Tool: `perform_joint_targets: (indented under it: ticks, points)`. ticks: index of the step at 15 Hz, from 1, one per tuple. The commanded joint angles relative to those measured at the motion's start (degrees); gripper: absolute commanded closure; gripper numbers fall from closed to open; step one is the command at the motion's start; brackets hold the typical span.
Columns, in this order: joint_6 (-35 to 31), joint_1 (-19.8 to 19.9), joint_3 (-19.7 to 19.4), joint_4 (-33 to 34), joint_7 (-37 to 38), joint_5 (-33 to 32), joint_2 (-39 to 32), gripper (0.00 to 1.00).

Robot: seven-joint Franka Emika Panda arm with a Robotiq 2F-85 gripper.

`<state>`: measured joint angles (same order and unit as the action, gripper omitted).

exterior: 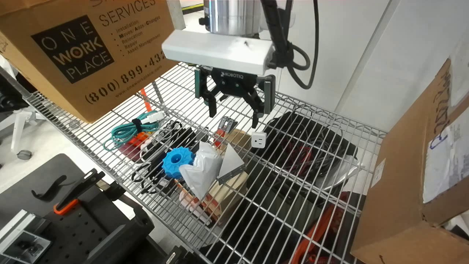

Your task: Move the charger head

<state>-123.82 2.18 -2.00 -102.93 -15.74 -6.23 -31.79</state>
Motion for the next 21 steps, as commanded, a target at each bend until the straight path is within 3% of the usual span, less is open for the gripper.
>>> perform_joint_targets:
  ticks: [1, 10, 21]
  points:
    - [-0.14, 1.83, -0.56, 3.75, 0.45, -0.95, -3.23, 0.0]
    - [1.66, 3.67, 1.17, 18.26, -6.72, -1.02, -14.88, 0.0]
    - [7.17, 3.74, 3.73, 34.84, -10.08, 0.01, -28.1, 0.0]
